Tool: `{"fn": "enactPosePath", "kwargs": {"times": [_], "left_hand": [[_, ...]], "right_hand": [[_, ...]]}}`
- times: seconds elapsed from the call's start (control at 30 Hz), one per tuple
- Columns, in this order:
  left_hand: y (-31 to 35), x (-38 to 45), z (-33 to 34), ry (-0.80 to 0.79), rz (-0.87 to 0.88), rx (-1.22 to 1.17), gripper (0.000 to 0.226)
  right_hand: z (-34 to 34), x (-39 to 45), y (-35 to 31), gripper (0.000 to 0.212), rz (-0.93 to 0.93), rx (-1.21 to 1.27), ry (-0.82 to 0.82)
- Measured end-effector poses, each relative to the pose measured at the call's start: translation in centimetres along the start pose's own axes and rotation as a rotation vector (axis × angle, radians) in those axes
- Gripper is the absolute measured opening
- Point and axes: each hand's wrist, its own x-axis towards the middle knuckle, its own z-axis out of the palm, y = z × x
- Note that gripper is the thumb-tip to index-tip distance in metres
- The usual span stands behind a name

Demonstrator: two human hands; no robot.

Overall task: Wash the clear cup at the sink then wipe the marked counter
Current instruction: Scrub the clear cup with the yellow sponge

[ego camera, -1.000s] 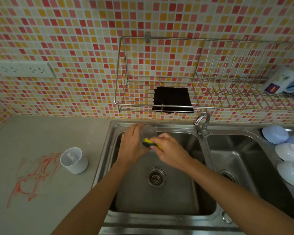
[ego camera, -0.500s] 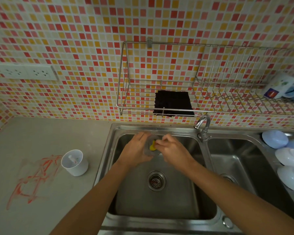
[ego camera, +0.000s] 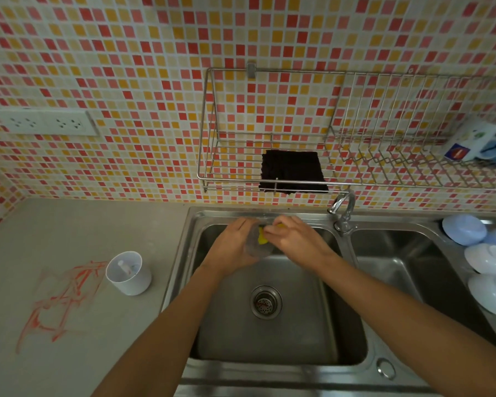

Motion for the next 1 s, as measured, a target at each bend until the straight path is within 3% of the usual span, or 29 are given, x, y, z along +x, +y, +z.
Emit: {"fn": "enactPosePath", "kwargs": {"times": [0.17,0.27,0.37,0.47,0.67,0.8,1.0], "left_hand": [[-0.7,-0.3,-1.0,0.019,-0.035,0.006,0.077],[-0.2,-0.4,-0.9,-0.017,-0.004,-0.008,0.075],[0.6,-0.2,-0.8,-0.048,0.03,-0.008,0.073],[0.6,0.1,-1.1,-0.024,0.017,0.005,0.077],[0.6,-0.3,-1.5,-0.051,0.041,0.028,0.071],[1.2,-0.5,-1.6,-0.084,0.053,0.033,0.072],[0.4,0.3,-2.1,-0.179,-0.058,-0.058,0.086]], "right_hand": [[0.9,-2.0,-0.1,0.047,0.091,0.147,0.055],[1.9,-2.1,-1.4,0.046,0.029,0.243,0.038],[1.6,-0.9,-1.5,0.034,-0.047,0.078,0.038],[1.6,-0.3,-0.4,0.032,0.005,0.018,0.064],[2.0,-0.8,-3.4,0.03,0.187,0.468,-0.061],[1.8,-0.7,-0.8,0.047,-0.016,0.14,-0.089],[2.1,-1.0,-1.0,0.029,-0.105,0.03,0.059]]}}
